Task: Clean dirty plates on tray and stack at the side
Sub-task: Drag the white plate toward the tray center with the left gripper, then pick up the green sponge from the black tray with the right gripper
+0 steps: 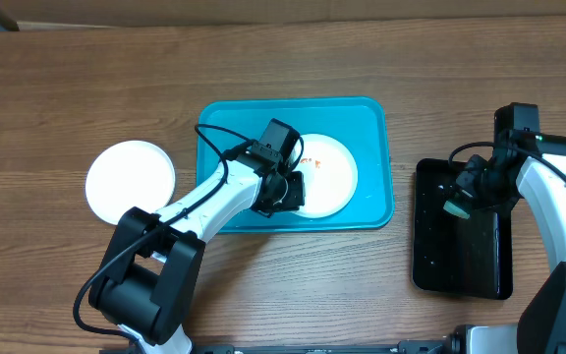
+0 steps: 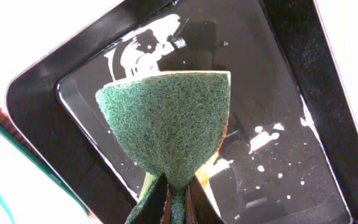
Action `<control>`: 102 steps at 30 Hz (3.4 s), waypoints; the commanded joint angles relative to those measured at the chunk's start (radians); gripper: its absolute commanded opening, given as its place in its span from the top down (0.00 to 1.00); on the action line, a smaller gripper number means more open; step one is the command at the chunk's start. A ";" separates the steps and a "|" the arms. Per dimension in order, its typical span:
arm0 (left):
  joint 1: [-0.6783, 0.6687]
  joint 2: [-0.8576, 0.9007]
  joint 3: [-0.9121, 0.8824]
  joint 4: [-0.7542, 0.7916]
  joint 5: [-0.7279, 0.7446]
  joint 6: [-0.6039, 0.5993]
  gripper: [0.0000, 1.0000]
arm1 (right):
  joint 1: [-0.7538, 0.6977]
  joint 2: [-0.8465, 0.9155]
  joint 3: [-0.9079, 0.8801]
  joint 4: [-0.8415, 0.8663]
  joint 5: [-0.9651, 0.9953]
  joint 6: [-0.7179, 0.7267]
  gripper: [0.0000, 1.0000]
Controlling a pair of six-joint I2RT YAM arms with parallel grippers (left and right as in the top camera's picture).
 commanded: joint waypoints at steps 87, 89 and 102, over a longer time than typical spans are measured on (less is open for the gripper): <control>0.128 -0.032 -0.058 -0.019 -0.192 0.036 0.96 | -0.259 0.001 -0.364 0.630 -0.772 0.109 0.96; 0.128 -0.032 -0.058 -0.019 -0.192 0.036 0.96 | -0.273 0.001 -0.369 0.596 -0.772 0.115 0.96; 0.128 -0.032 -0.058 -0.034 -0.193 0.036 0.96 | -0.404 0.001 -0.627 0.690 -0.650 0.198 0.96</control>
